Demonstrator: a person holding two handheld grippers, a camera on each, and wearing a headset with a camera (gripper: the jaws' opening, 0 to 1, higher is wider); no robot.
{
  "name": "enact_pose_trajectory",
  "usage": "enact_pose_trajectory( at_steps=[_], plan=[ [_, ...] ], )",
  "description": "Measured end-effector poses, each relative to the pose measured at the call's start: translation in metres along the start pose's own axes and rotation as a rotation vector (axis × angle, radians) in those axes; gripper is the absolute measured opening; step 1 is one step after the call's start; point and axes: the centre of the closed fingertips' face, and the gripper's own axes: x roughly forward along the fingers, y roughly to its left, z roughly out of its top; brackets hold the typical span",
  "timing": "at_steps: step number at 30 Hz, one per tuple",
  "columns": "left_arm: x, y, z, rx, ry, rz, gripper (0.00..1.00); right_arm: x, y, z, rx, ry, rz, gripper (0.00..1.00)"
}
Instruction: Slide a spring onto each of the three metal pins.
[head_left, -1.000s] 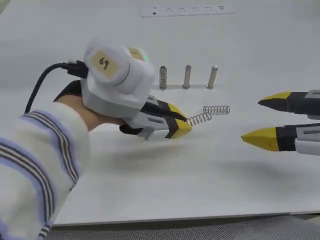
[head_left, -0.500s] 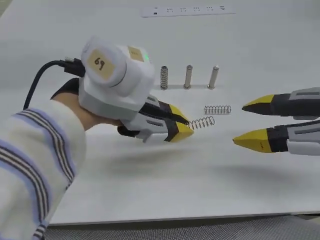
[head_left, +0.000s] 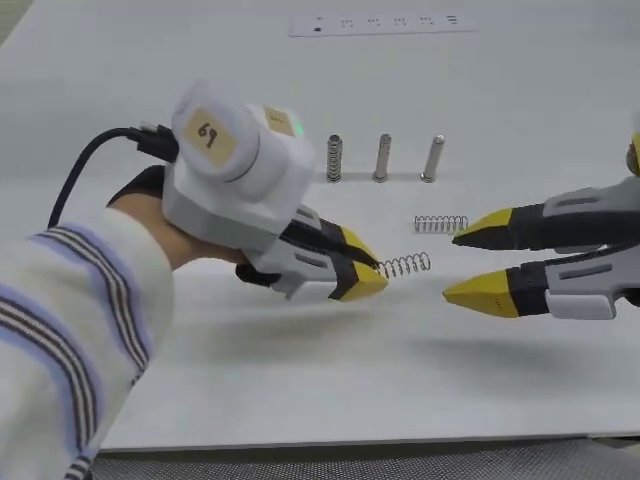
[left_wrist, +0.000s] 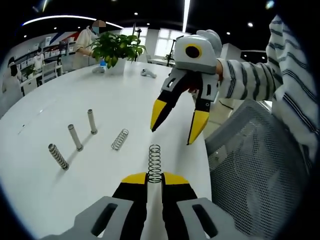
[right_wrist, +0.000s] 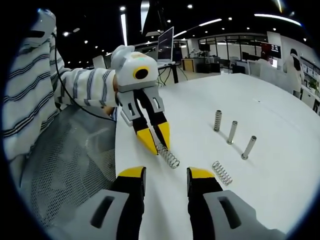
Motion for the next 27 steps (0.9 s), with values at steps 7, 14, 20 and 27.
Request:
enact_pose_trajectory(
  at_steps=[7, 14, 20, 27],
  plan=[
    [-0.003, -0.007, 0.002, 0.003, -0.011, -0.017, 0.02, 0.007, 0.003, 0.0, -0.003, 0.011, 0.022, 0.25],
    [-0.004, -0.013, 0.005, 0.008, -0.021, -0.036, 0.02, 0.013, 0.008, 0.0, -0.02, 0.022, 0.047, 0.18],
    [-0.004, -0.016, 0.006, 0.007, -0.026, -0.051, 0.02, 0.016, 0.01, 0.001, -0.017, 0.022, 0.06, 0.15],
    [-0.001, -0.019, 0.005, 0.017, -0.024, -0.062, 0.02, 0.02, 0.012, -0.002, -0.03, 0.046, 0.069, 0.12]
  ],
)
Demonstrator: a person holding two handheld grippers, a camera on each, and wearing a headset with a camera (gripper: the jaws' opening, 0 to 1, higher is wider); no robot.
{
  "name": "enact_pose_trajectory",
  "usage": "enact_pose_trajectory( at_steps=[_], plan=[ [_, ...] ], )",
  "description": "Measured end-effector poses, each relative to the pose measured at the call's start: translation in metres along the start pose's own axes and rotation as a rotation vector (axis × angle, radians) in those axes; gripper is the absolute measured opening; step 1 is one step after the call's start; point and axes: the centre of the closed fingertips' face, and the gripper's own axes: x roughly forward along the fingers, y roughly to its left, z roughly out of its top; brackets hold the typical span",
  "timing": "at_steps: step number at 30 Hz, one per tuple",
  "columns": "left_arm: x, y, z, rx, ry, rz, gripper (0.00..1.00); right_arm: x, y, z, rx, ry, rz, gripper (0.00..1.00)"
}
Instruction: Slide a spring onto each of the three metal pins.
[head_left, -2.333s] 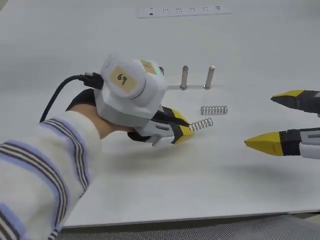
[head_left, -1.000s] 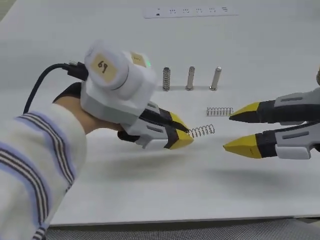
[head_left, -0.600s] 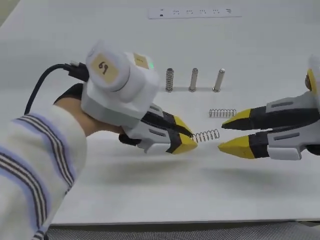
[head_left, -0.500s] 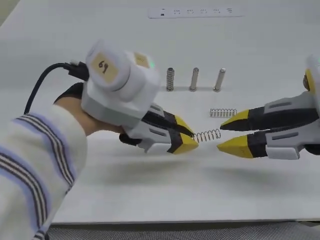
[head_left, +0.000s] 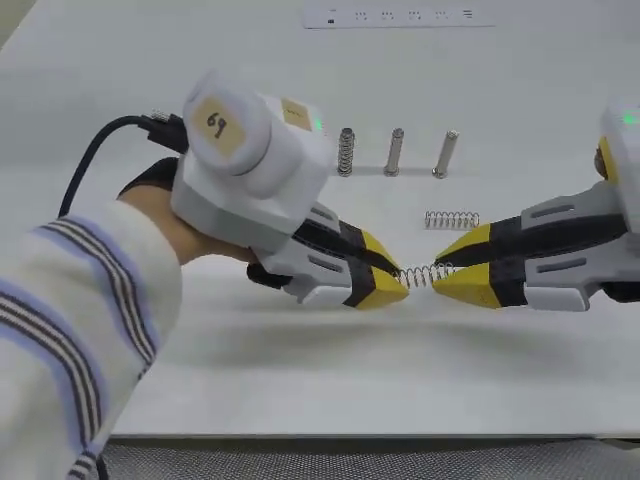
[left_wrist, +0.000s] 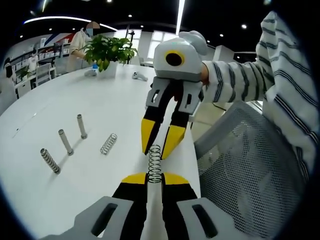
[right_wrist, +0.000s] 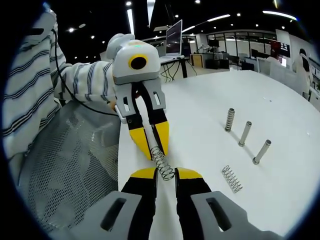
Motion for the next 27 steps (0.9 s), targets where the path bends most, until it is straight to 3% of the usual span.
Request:
enact_pose_trajectory(
  at_steps=[6, 19, 24, 27],
  plan=[
    [0.001, 0.001, 0.0, 0.001, -0.003, -0.001, 0.02, 0.0, 0.0, 0.0, -0.016, 0.006, 0.003, 0.11],
    [-0.002, -0.004, 0.002, -0.017, -0.052, -0.023, 0.02, -0.002, 0.006, -0.002, -0.058, 0.023, 0.041, 0.1],
    [-0.001, -0.007, 0.002, -0.063, -0.064, -0.035, 0.02, -0.002, 0.009, -0.004, -0.093, 0.054, 0.061, 0.1],
    [-0.001, -0.006, 0.002, -0.053, -0.065, -0.036, 0.02, -0.002, 0.01, -0.004, -0.107, 0.067, 0.076, 0.09]
  ],
)
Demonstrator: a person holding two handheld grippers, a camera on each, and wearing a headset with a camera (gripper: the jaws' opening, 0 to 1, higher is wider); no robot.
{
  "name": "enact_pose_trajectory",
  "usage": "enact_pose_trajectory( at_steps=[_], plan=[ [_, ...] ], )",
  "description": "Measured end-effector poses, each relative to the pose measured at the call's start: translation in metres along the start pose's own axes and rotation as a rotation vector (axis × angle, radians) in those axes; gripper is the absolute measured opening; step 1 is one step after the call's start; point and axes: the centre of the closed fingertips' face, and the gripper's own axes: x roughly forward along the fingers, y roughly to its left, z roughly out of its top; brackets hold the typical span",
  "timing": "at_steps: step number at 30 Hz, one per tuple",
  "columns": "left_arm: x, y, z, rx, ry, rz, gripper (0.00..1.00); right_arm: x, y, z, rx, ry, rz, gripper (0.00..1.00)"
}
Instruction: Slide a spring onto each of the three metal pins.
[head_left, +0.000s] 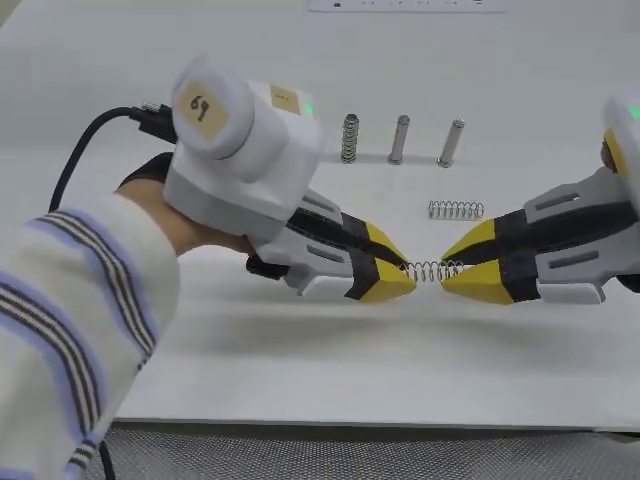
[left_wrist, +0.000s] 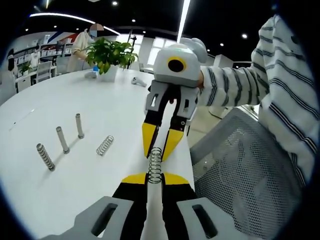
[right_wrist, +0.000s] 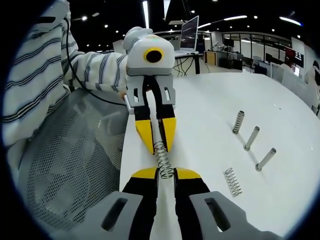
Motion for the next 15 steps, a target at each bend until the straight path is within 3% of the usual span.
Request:
enact_pose_trajectory(
  at_steps=[15],
  plan=[
    [0.001, -0.006, -0.003, 0.005, -0.017, 0.002, 0.02, -0.002, 0.011, 0.008, -0.053, 0.069, 0.065, 0.08]
  ],
)
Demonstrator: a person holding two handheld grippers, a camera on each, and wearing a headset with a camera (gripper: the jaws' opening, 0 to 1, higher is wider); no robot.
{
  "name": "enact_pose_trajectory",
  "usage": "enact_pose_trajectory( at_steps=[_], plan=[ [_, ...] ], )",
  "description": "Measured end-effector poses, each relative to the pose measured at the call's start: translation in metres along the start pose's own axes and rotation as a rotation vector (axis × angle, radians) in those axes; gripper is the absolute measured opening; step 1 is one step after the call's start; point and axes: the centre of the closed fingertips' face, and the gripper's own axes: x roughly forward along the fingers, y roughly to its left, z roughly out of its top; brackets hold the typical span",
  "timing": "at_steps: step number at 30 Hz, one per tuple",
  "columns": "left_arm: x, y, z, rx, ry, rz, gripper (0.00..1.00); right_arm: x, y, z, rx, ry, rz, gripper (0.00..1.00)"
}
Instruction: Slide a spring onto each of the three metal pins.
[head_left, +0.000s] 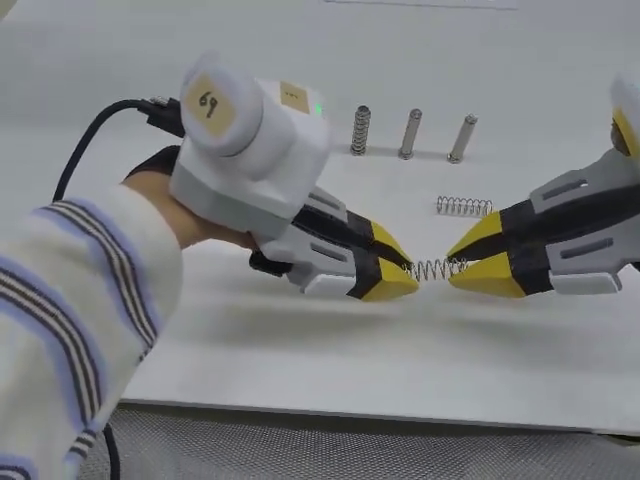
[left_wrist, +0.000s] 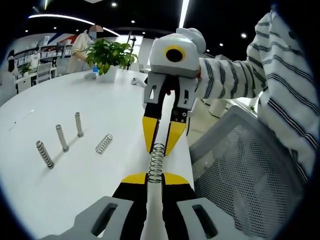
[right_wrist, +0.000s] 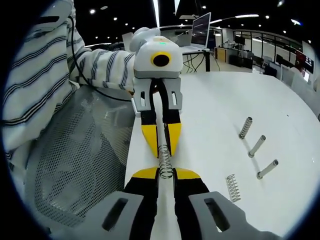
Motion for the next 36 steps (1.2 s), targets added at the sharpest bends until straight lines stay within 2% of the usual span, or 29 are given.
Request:
enact_pose_trajectory(
  at_steps=[4, 7, 11, 21, 30, 36],
  plan=[
    [0.002, 0.001, -0.002, -0.01, -0.027, -0.001, 0.02, -0.001, 0.0, 0.002, -0.013, 0.018, 0.002, 0.08],
    [0.002, 0.002, 0.0, -0.029, -0.057, -0.007, 0.02, -0.003, 0.001, 0.001, -0.019, 0.031, 0.001, 0.08],
    [0.003, 0.003, 0.002, -0.03, -0.075, -0.012, 0.02, -0.006, -0.002, 0.002, -0.029, 0.047, -0.002, 0.08],
    [0.01, 0.0, 0.004, 0.006, -0.079, -0.031, 0.02, -0.011, -0.002, 0.005, -0.087, 0.12, 0.007, 0.08],
    [0.02, -0.005, 0.003, 0.048, -0.074, -0.035, 0.02, -0.013, 0.0, 0.003, -0.118, 0.222, 0.013, 0.08],
    [0.028, -0.008, 0.008, 0.072, -0.088, -0.043, 0.02, -0.018, 0.003, 0.001, -0.126, 0.283, 0.008, 0.08]
  ],
)
